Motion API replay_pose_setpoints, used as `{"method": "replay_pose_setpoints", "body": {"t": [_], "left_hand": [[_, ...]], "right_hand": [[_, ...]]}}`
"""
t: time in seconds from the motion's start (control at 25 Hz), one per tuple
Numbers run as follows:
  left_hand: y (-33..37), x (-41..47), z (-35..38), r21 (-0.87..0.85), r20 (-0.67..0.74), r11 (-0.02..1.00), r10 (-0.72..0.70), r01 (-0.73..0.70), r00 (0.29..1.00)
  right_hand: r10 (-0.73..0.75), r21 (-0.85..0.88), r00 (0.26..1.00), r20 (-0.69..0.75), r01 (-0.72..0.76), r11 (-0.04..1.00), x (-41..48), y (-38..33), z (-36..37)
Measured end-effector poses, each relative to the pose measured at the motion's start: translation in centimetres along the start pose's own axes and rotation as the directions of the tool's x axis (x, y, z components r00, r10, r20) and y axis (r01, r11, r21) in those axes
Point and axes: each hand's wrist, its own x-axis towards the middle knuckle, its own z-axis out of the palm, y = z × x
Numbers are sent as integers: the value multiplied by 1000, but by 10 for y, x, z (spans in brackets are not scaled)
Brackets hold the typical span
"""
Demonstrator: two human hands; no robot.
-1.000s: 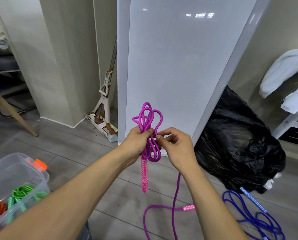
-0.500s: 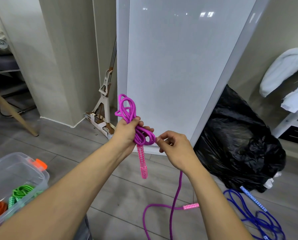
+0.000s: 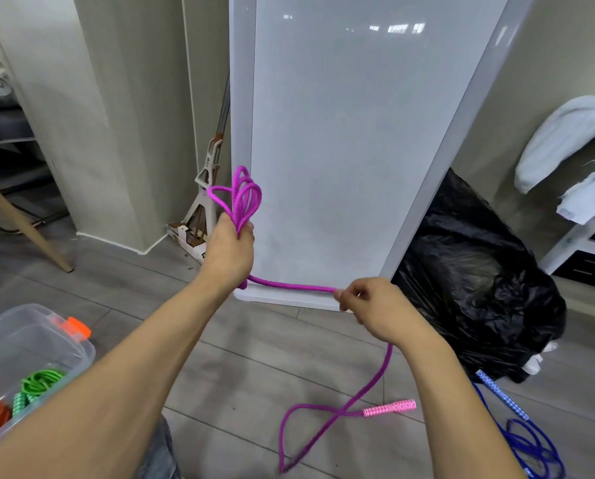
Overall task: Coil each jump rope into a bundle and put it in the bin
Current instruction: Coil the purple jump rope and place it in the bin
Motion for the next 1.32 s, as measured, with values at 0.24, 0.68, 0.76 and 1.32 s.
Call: {"method": "replay_pose_setpoints", "body": {"t": [0.24,0.68,0.76,1.32], "left_hand": [[16,-32,14,144,340,981,75,-130,938],[22,-53,25,48,505,973,170,-224,846],[22,-54,28,56,546,970,168,-236,821],[24,-51,35,-241,517,931,-117,275,848]], "right_hand": [[-117,171,982,-145,142,975,3,-13,10],[-202,312,967,-156,242,919,2,-19,14],[-203,308,961,-187,254,917,3,-19,15],[-73,313,983,-170,125,941,6,-19,13]]}}
